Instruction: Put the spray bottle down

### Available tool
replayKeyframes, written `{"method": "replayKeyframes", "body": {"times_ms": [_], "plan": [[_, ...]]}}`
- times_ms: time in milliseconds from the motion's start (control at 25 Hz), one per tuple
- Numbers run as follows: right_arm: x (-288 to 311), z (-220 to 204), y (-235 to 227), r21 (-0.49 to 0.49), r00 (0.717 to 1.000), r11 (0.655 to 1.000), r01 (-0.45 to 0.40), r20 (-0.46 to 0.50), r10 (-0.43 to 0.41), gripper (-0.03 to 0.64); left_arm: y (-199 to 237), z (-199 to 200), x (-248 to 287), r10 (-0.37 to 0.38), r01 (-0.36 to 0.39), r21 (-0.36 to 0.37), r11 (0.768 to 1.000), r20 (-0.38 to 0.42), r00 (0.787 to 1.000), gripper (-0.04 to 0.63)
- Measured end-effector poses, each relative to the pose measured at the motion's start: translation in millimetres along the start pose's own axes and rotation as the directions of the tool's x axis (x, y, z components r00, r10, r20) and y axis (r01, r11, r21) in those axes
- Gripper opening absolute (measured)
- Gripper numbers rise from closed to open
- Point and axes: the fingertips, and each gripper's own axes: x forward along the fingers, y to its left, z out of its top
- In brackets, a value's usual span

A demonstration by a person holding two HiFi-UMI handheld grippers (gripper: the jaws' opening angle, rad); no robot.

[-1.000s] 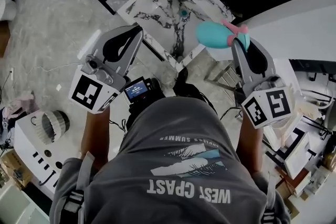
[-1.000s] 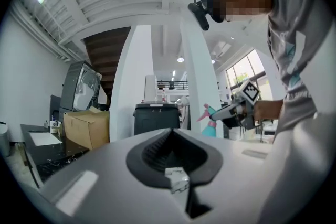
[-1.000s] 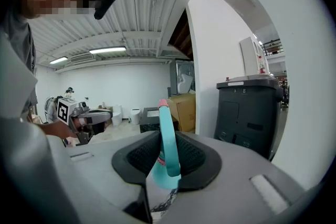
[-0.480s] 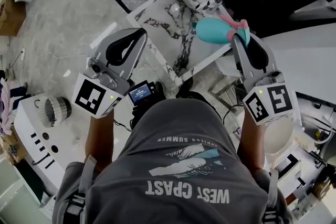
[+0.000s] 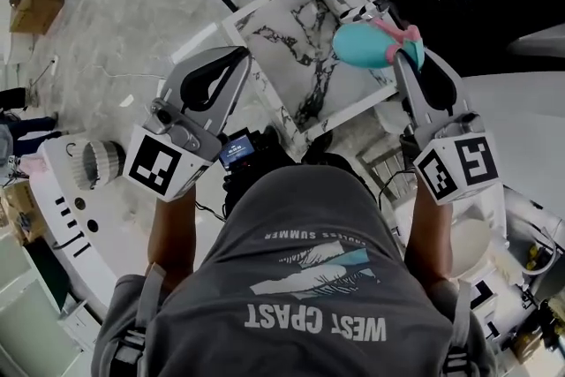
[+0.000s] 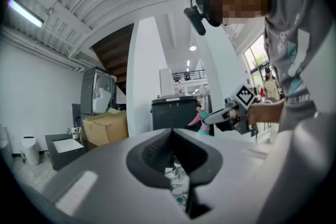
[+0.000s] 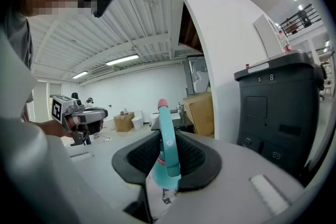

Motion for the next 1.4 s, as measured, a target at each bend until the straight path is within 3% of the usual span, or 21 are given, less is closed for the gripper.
{"method": "replayKeyframes", "body": {"times_ms": [200, 400, 720, 1400], "plan": [[8, -1, -8, 0.006, 1.000, 1.000, 0.016, -0.006, -0.016, 0.089, 3, -12, 6, -0.023, 0.023, -0.004, 1.000, -0.039, 0.999, 0.003], [25, 10, -8, -0.008, 0.998, 0.998, 0.069, -0.006, -0.069, 0.089, 32, -6, 21, -0.060, 0.061, -0.025, 0.998, 0.046, 0.997, 0.003], [54, 23, -6, -0.018, 0.992, 0.992, 0.126, -0.013, -0.127, 0.089, 67, -10, 36, -0.123, 0.124, -0.014, 0.992, 0.060, 0.991, 0.003], [129, 12, -5, -0.008, 0.990, 0.992, 0.125, -0.069, -0.125, 0.089, 127, -46, 48, -0.118, 0.120, -0.069, 0.990, 0.035, 0.992, 0.003]]}}
